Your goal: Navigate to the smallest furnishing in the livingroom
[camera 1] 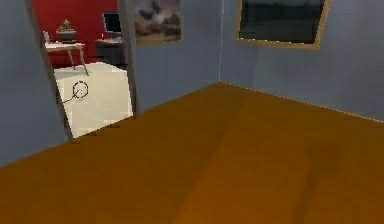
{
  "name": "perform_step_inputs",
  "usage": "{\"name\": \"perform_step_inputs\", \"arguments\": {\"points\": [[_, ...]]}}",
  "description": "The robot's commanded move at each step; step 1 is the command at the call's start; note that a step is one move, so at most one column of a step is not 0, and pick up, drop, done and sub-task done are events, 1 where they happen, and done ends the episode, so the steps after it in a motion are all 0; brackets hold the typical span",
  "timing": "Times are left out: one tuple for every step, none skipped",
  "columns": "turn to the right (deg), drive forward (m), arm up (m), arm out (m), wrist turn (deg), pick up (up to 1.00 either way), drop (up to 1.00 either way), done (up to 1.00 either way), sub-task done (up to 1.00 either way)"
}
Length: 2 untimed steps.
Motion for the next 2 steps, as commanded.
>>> {"name": "perform_step_inputs", "arguments": {"points": [[-24.0,0.0,0.0,0.0,0.0,0.0,0.0,0.0,0.0],[0.0,1.0,0.0,0.0,0.0,0.0,0.0,0.0,0.0]]}}
